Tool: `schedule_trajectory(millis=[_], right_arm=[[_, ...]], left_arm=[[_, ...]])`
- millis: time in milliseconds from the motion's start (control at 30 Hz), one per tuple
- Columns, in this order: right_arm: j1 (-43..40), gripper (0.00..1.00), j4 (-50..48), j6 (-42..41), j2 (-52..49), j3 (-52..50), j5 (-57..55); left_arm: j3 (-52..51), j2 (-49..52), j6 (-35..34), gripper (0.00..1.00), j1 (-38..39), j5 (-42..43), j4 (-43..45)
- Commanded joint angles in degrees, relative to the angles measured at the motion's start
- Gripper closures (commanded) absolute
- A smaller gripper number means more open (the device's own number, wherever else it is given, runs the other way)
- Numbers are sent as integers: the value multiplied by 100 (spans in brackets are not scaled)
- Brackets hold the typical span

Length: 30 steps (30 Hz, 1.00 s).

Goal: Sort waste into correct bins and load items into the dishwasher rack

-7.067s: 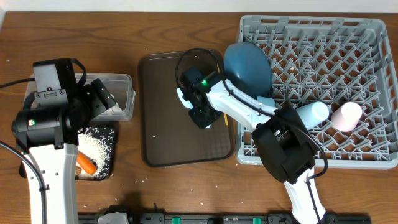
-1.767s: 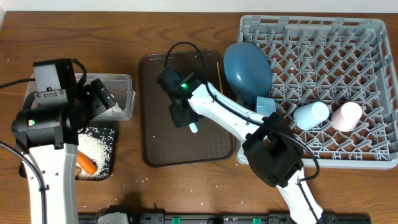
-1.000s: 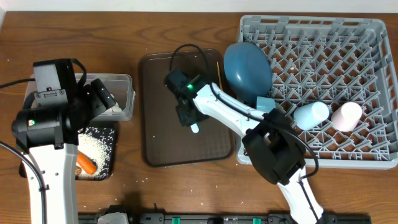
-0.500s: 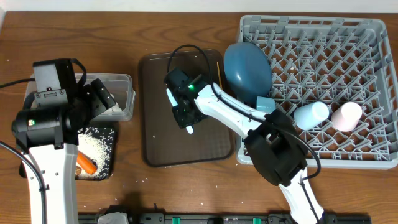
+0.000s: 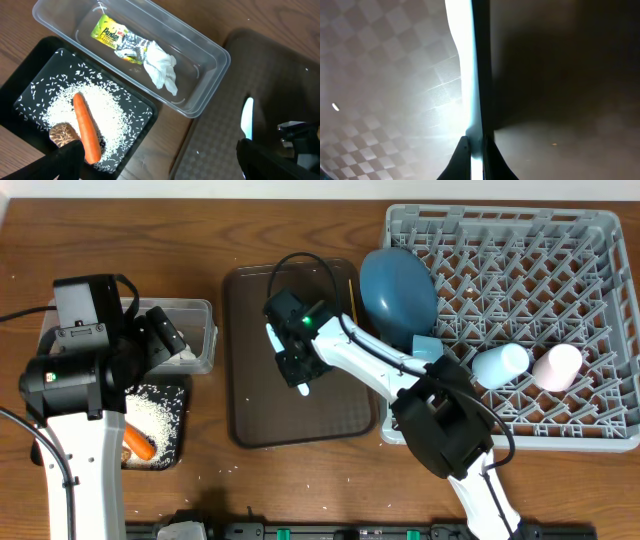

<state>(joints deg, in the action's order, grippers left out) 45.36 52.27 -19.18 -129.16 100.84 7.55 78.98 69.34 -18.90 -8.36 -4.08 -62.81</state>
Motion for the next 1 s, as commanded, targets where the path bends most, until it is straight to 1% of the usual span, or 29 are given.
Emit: schedule_trajectory(millis=[0, 367, 533, 667, 767, 867, 967], right_arm=[[229, 99, -9, 210, -146, -42, -131], [769, 99, 7, 98, -146, -15, -1320], [927, 99, 68, 142, -146, 138, -2378], [1005, 99, 63, 835, -146, 138, -3069], [1060, 99, 31, 1113, -146, 138, -3807], [1108, 99, -74, 1552, -146, 138, -3877], [1187, 99, -83, 1711, -146, 138, -3862]], left_arm=[[11, -7, 15, 2, -26, -48, -17], [11, -7, 15, 2, -26, -48, -17], [11, -7, 13, 2, -26, -48, -15], [11, -7, 15, 2, -26, -48, -15], [11, -7, 15, 2, -26, -48, -15], [11, -7, 15, 2, -26, -48, -15], [11, -7, 15, 2, -26, -48, -15]])
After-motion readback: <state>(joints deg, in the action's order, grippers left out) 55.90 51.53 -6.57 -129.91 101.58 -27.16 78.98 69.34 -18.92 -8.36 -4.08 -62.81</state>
